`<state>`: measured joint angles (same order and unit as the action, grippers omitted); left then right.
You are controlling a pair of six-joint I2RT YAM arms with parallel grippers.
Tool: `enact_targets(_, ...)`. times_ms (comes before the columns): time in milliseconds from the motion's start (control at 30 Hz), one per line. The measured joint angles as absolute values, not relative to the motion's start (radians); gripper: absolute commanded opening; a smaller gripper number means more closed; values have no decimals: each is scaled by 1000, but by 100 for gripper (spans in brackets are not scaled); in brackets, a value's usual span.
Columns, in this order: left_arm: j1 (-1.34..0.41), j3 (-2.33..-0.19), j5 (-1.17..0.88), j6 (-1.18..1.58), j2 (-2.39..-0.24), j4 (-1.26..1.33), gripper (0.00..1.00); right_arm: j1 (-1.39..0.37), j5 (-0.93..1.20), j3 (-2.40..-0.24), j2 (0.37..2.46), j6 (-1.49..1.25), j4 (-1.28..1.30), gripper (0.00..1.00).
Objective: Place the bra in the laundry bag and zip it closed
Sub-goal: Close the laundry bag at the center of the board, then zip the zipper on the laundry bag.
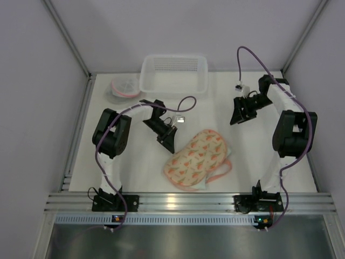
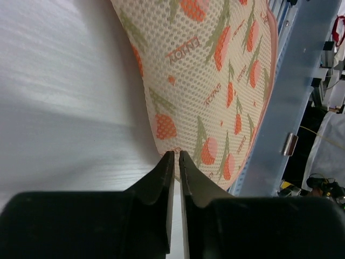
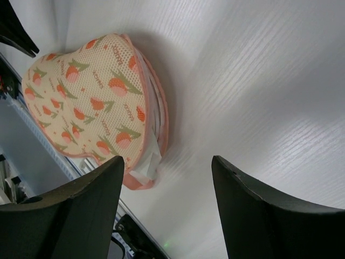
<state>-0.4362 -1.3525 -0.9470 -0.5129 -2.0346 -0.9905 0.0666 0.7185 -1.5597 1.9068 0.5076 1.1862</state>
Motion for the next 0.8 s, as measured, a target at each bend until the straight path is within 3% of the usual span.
enact_targets(100, -445, -1394, -933, -506, -2058, -992, 38, 73, 719, -1560, 1907, 504, 1186, 67)
enact_targets(167, -446, -1405, -917, -498, -2071, -992, 50, 80, 719, -1560, 1907, 504, 1186, 67)
enact_targets(467, -454, -1336, -892, -523, -2075, -1007, 55, 97, 719, -1560, 1909, 505, 1187, 67)
enact_targets(533, -469, -1305, -907, -531, -2073, -1024, 49, 97, 719, -1567, 1914, 505, 1190, 67)
enact_targets(600, -487, -1285, -912, -533, -2073, -1032, 28, 97, 719, -1580, 1925, 505, 1190, 67)
enact_targets(733, -509, -1284, -909, -539, -2073, -1042, 1, 97, 718, -1590, 1929, 505, 1190, 67)
enact_targets(800, -508, -1300, -896, -543, -2073, -1046, 0, 97, 718, -1592, 1929, 505, 1190, 67)
